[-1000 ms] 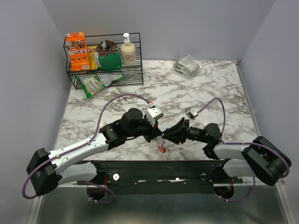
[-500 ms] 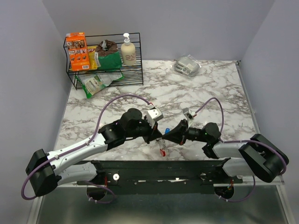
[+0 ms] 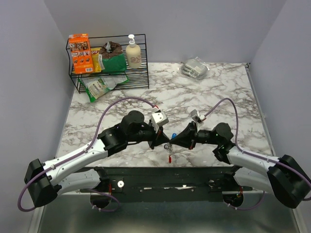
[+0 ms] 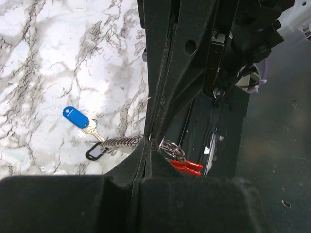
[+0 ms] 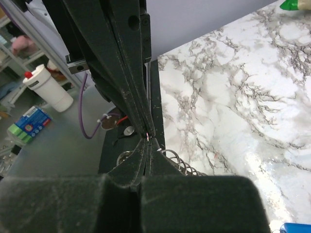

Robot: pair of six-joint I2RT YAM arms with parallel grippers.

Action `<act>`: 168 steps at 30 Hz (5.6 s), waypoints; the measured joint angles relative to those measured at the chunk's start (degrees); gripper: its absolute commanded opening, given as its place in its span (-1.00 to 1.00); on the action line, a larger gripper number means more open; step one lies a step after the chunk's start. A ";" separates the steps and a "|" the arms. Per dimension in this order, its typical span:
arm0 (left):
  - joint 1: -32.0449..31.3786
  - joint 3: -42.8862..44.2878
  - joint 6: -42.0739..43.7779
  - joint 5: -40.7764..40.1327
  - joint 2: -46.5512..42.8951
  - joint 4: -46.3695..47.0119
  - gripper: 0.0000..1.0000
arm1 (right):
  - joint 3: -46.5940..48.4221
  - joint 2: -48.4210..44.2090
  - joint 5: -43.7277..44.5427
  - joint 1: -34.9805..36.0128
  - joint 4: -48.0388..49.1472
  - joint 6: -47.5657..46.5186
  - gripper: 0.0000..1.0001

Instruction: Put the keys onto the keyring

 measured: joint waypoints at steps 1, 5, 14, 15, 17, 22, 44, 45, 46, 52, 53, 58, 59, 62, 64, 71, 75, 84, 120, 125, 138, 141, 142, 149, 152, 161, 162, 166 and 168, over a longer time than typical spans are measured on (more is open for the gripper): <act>0.09 0.52 0.35 0.35 0.04 -0.55 -0.94 | 1.07 -1.42 -0.39 -0.02 -3.63 -1.57 -0.99; 0.42 2.16 1.84 1.46 0.22 -2.51 -0.83 | 6.14 -5.20 -2.34 -0.15 -17.66 -6.97 -0.99; 0.28 5.07 3.89 5.53 2.21 -9.11 -0.46 | 12.09 -9.64 -6.21 -0.13 -34.29 -15.04 -0.99; 0.20 5.22 4.13 6.16 2.49 -10.05 -0.46 | 12.66 -9.90 -6.69 -0.13 -35.17 -15.76 -0.99; 0.17 5.35 4.39 7.19 2.95 -11.61 -0.44 | 13.86 -10.25 -7.69 -0.13 -37.35 -17.25 -0.99; 0.17 6.21 5.05 8.26 3.72 -13.64 -0.14 | 16.22 -10.27 -9.68 -0.13 -42.66 -20.68 -0.99; 0.17 12.76 6.80 10.86 6.73 -16.31 -0.31 | 22.47 -10.21 -9.46 -0.11 -62.40 -30.84 -0.99; 0.17 12.76 6.91 10.93 7.08 -16.33 -0.32 | 22.47 -10.21 -9.46 -0.11 -62.71 -30.93 -0.99; 0.17 12.81 6.95 10.97 7.48 -16.33 -0.33 | 22.47 -10.21 -9.46 -0.09 -62.95 -31.04 -0.99; 0.17 13.75 7.15 11.15 9.05 -16.24 -0.51 | 22.47 -10.38 -9.46 0.11 -63.34 -31.28 -0.99; 0.17 13.84 7.08 11.30 9.29 -16.24 -0.55 | 22.47 -10.40 -9.46 0.11 -63.34 -31.30 -0.99; 0.17 14.38 7.17 12.31 10.29 -16.50 -0.77 | 22.47 -10.54 -9.14 0.09 -63.78 -31.67 -0.99; 0.17 14.47 7.15 12.52 10.43 -16.61 -0.83 | 22.47 -10.60 -9.03 0.11 -63.93 -31.69 -0.99; 0.17 14.53 7.26 13.14 10.84 -16.72 -1.00 | 22.47 -10.75 -8.74 0.09 -64.39 -31.74 -0.99; 0.17 14.58 7.39 13.62 11.13 -16.72 -1.00 | 22.47 -10.82 -8.70 0.09 -64.76 -31.76 -0.99; 0.17 14.58 7.32 14.36 11.39 -16.52 -1.00 | 22.47 -11.34 -8.63 0.09 -65.53 -31.74 -0.99; 0.17 14.29 6.47 14.47 11.06 -15.41 -1.00 | 22.47 -12.28 -8.24 0.09 -65.77 -31.67 -0.78; 0.17 6.21 0.96 13.42 6.36 -5.49 -1.00 | 22.47 -16.20 -6.49 0.13 -61.88 -28.98 -0.07; 0.17 -6.49 -4.83 -5.68 -27.71 9.99 -1.00 | 21.31 -10.99 34.88 0.11 -59.12 -15.15 0.45; 0.17 -4.90 -3.93 -7.17 -29.77 8.41 -1.00 | 23.37 -0.57 35.47 0.35 -64.24 -15.67 0.28; 0.17 -4.48 -3.63 -7.93 -30.91 5.53 -1.00 | 32.04 21.40 44.28 9.07 -73.26 -15.54 -0.11; 0.17 -4.48 -3.67 -7.93 -31.01 5.49 -1.00 | 32.72 24.17 45.99 10.12 -74.12 -15.17 -0.14; 0.17 -4.48 -3.69 -7.93 -31.04 5.49 -1.00 | 32.81 24.79 46.58 10.34 -74.23 -15.06 -0.16; 0.17 -4.52 -4.04 -7.93 -31.21 5.51 -1.00 | 33.62 27.06 48.94 10.43 -74.99 -14.38 -0.32; 0.17 -4.52 -4.04 -7.93 -31.21 5.51 -1.00 | 34.29 27.89 49.31 10.43 -74.71 -14.25 -0.64; 0.17 -4.52 -4.04 -7.98 -31.15 5.40 -1.00 | 34.53 26.95 49.13 10.45 -73.68 -14.27 -0.99; 0.17 -4.52 -4.02 -8.00 -31.15 5.35 -1.00 | 34.42 26.32 49.13 10.43 -73.79 -14.43 -0.99; 0.17 -4.55 -3.96 -8.20 -31.17 5.07 -1.00 | 33.86 22.58 49.09 10.45 -74.14 -15.41 -0.99; 0.17 -4.63 -3.87 -8.31 -31.17 4.87 -1.00 | 33.79 20.65 49.07 10.45 -74.49 -15.87 -0.99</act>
